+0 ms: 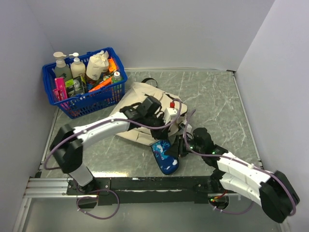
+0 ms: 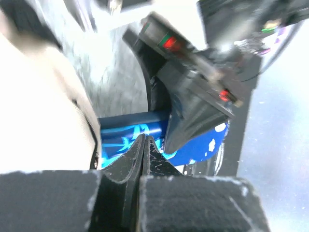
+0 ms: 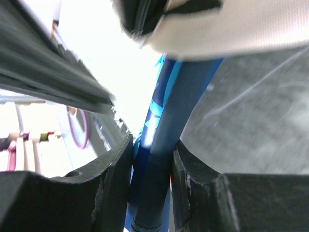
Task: Pack the student bag
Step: Pick up the stationery from the center of the board, then place the stationery in the student bag.
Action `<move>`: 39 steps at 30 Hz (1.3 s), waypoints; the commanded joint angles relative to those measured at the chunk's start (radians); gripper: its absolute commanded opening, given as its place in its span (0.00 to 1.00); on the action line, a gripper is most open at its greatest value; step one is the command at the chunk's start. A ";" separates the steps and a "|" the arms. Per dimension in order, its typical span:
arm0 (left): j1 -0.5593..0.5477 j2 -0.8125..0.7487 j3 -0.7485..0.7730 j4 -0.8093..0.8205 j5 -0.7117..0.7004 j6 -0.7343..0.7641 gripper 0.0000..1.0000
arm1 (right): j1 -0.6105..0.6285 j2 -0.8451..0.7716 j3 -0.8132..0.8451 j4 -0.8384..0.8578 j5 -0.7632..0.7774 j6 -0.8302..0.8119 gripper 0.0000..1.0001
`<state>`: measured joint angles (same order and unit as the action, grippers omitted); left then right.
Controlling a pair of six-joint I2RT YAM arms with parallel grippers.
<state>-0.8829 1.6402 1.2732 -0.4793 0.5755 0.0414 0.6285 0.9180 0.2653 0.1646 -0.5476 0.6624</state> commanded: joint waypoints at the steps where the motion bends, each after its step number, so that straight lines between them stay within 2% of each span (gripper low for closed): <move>1: 0.010 -0.114 0.070 -0.105 0.051 0.075 0.02 | 0.004 -0.175 0.117 -0.203 -0.072 -0.047 0.24; 4: 0.016 -0.144 0.156 -0.209 -0.006 0.121 0.12 | 0.002 -0.267 0.155 -0.427 -0.051 -0.064 0.24; 5: 0.018 -0.145 0.173 -0.214 -0.022 0.124 0.21 | 0.004 -0.295 0.158 -0.468 -0.038 -0.051 0.24; 7: 0.018 -0.138 0.213 -0.200 -0.066 0.117 0.30 | 0.004 -0.362 0.164 -0.581 -0.032 -0.037 0.24; 8: 0.016 -0.132 0.225 -0.190 -0.087 0.101 0.47 | 0.007 -0.385 0.167 -0.615 -0.020 -0.027 0.24; 9: 0.012 -0.122 0.236 -0.176 -0.110 0.092 0.55 | 0.004 -0.412 0.163 -0.643 0.006 -0.020 0.24; 10: 0.010 -0.100 0.254 -0.148 -0.156 0.091 0.58 | 0.004 -0.459 0.160 -0.661 0.024 -0.011 0.24; 13: -0.013 -0.039 0.302 -0.107 -0.222 0.107 0.75 | 0.002 -0.519 0.135 -0.695 0.064 0.025 0.23; 15: -0.047 -0.001 0.324 -0.076 -0.250 0.133 0.79 | 0.002 -0.530 0.147 -0.779 0.101 0.052 0.17; 17: -0.070 0.064 0.350 -0.041 -0.293 0.144 0.81 | 0.002 -0.542 0.176 -0.873 0.190 0.080 0.12; 21: -0.074 0.176 0.391 0.008 -0.379 0.137 0.80 | 0.002 -0.642 0.308 -1.129 0.357 0.112 0.10; 22: -0.074 0.199 0.397 0.021 -0.384 0.130 0.79 | 0.002 -0.656 0.337 -1.169 0.395 0.121 0.10; 23: -0.079 0.210 0.400 0.034 -0.387 0.127 0.71 | 0.002 -0.663 0.365 -1.206 0.458 0.132 0.11; 25: -0.097 0.242 0.428 0.044 -0.446 0.135 0.66 | 0.002 -0.673 0.428 -1.276 0.509 0.144 0.11; 29: -0.169 0.271 0.428 0.102 -0.574 0.211 0.71 | -0.001 -0.644 0.480 -1.307 0.610 0.151 0.11; 30: -0.180 0.279 0.426 0.114 -0.660 0.224 0.71 | 0.002 -0.631 0.482 -1.301 0.614 0.146 0.11; 33: -0.205 0.294 0.407 0.174 -0.749 0.274 0.68 | 0.000 -0.613 0.489 -1.291 0.653 0.143 0.10; 37: -0.200 0.306 0.384 0.241 -0.874 0.333 0.49 | 0.000 -0.601 0.494 -1.265 0.707 0.149 0.09; 39: -0.188 0.305 0.371 0.242 -0.881 0.339 0.41 | 0.002 -0.576 0.502 -1.237 0.721 0.144 0.09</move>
<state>-1.1000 1.9385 1.6421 -0.3183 -0.1673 0.3206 0.6285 0.3092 0.7216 -1.1198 0.0929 0.7959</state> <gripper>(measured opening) 0.475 0.394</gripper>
